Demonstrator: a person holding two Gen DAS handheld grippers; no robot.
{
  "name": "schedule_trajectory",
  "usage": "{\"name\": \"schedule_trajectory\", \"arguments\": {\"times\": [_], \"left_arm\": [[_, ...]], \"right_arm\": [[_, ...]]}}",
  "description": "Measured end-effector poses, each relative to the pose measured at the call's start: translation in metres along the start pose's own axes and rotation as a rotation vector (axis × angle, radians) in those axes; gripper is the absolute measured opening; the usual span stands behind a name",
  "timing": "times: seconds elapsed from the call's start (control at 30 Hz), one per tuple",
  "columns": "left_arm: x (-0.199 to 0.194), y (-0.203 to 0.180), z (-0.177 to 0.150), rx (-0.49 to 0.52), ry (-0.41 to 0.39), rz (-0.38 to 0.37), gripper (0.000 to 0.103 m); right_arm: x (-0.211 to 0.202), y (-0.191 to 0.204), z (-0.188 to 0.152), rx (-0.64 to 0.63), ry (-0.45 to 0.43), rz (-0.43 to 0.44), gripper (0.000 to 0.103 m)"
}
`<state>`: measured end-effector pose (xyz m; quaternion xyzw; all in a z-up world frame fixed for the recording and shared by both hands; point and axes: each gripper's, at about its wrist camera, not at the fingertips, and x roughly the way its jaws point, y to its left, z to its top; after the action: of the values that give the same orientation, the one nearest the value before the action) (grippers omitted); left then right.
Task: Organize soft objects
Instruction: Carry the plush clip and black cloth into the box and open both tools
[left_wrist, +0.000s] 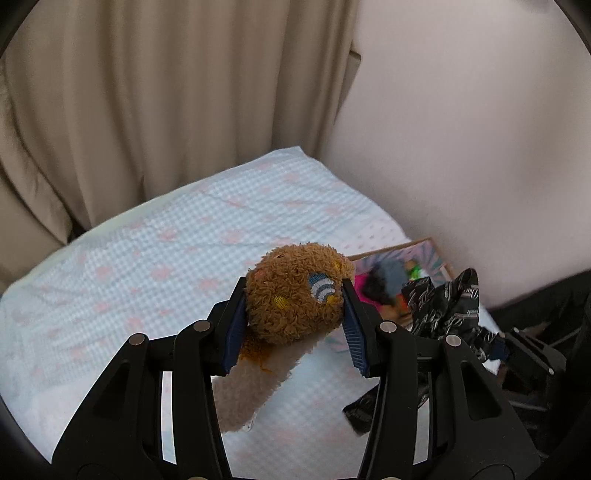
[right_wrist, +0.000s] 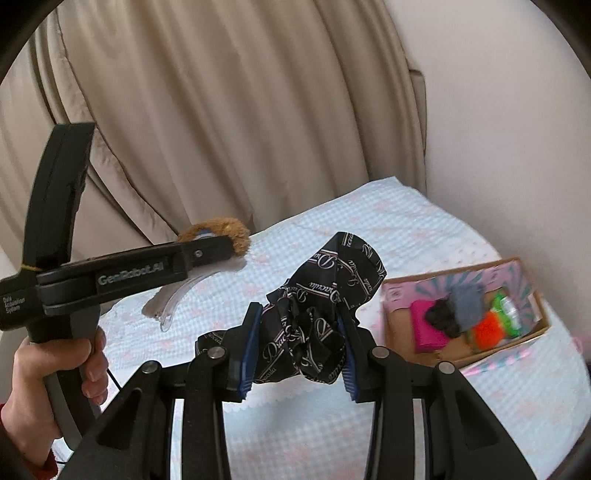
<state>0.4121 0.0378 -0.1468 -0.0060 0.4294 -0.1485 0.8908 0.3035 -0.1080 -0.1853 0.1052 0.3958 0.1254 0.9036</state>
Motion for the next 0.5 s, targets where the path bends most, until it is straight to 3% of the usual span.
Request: {"name": "schedule_trajectory", "arguments": {"times": [0.27, 0.5], "left_arm": [[0.002, -0.091, -0.003, -0.08, 0.005, 0.022, 0.043], [0.064, -0.157, 0.003, -0.098, 0.057, 0.039, 0.043]], "right_arm": [[-0.067, -0.088, 0.034, -0.109, 0.006, -0.006, 0.035], [-0.059, -0.176, 0.06, -0.148, 0.037, -0.018, 0.035]]}}
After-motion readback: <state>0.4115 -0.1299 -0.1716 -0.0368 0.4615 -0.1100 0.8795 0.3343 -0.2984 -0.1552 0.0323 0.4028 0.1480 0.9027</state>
